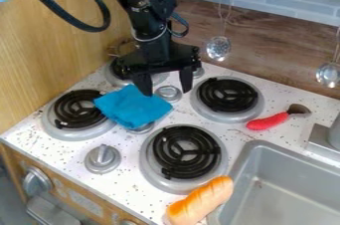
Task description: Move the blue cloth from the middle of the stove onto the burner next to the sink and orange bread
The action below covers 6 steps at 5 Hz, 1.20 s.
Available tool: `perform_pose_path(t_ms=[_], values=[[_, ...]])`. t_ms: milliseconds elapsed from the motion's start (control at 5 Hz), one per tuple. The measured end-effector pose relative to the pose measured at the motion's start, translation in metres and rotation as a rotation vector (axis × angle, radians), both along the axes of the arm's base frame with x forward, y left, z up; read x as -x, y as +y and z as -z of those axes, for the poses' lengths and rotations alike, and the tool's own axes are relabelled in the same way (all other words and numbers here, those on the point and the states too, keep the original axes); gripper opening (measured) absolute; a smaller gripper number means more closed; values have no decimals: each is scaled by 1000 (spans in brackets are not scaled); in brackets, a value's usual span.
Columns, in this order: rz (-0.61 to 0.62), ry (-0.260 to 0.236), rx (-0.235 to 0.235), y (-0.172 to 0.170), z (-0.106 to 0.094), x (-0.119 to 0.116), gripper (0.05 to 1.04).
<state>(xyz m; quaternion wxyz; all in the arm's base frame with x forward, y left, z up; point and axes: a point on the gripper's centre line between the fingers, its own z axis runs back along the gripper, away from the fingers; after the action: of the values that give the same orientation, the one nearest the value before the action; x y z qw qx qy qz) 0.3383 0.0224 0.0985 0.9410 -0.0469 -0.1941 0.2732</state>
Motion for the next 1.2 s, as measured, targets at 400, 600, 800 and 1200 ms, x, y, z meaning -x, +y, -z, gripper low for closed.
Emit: perform_pose_path(t_ms=[400, 600, 800, 1200], values=[[-20, 39, -27, 9, 9, 0, 1001], [-70, 67, -40, 29, 19, -11, 1001], [-101, 58, -103, 43, 27, -18, 1001], [-139, 84, -177, 71, 57, -42, 1001]])
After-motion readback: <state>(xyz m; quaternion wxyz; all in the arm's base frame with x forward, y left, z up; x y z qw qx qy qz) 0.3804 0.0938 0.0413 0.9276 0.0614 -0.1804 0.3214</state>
